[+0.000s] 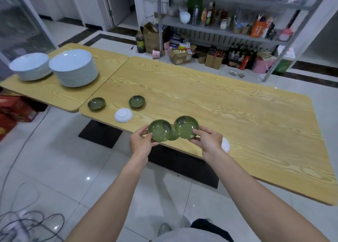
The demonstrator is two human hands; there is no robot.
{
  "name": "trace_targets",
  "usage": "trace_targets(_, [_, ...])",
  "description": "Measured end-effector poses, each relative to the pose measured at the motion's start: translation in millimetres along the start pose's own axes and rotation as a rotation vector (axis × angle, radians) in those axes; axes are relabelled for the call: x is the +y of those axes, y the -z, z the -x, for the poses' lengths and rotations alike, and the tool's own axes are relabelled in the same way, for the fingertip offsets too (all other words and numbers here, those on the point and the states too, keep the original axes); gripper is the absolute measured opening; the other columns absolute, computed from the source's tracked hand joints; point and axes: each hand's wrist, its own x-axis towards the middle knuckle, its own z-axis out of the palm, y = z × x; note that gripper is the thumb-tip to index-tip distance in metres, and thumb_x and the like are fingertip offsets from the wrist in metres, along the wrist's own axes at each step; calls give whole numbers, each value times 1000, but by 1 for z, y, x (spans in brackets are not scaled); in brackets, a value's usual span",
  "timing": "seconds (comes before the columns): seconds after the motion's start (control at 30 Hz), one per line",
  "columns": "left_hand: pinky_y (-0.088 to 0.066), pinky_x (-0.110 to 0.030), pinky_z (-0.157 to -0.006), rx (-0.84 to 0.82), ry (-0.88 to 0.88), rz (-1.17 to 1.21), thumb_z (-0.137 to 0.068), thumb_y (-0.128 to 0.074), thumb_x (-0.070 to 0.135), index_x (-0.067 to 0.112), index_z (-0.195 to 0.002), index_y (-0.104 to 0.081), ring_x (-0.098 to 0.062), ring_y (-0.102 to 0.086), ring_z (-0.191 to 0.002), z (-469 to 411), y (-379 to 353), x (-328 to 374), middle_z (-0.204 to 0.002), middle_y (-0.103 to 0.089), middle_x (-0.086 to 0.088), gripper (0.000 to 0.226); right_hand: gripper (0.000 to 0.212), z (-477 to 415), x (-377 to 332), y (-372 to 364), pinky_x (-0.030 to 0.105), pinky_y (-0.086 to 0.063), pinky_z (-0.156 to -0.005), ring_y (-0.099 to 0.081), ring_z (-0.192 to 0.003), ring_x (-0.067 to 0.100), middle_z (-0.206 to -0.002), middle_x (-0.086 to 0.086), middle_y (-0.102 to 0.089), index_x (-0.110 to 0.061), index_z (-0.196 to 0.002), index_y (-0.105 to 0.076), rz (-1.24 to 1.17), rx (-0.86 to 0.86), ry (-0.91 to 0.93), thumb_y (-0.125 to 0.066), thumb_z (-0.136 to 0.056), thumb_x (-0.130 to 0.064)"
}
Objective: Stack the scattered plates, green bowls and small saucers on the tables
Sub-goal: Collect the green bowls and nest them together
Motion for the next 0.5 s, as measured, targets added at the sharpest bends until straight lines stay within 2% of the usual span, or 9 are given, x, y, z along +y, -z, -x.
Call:
trace_targets(0.1, [-59,-23,-59,29,0,7,-92,-58,-7,8,-124,-64,-31,-70,-93,-18,15,13,-110,-60,-6,36,33,-8,3,-31,39,-61,-80,-74,-75,28,-96,14,-71,0,-115,-65,37,-16,-7,-71,-83,7])
trace_targets(0.23, [-58,-20,-56,55,7,10,-92,-59,-7,7,-125,-63,-33,-70,-90,-51,23,21,-108,-58,-5,37,32,-24,2,-67,35,-61,-77,-74,-75,27,-91,10,-71,-4,-113,-66,91,-28,-7,-73,-83,4])
trace_targets(0.33, [-58,-20,-57,68,14,1,-93,-58,-6,8,-125,-63,-27,-72,-76,-84,23,26,-102,-56,0,35,33,-47,1,-95,37,-61,-79,-74,-69,27,-87,8,-70,-8,-114,-67,125,-29,-20,-74,-83,2])
trace_targets(0.5, [-60,-25,-59,78,8,-54,-93,-58,-6,7,-123,-64,-30,-70,-82,-145,19,36,-105,-58,-3,34,35,-94,-3,-140,34,-61,-78,-74,-68,25,-103,11,-69,-7,-117,-64,123,-69,-43,-71,-84,5])
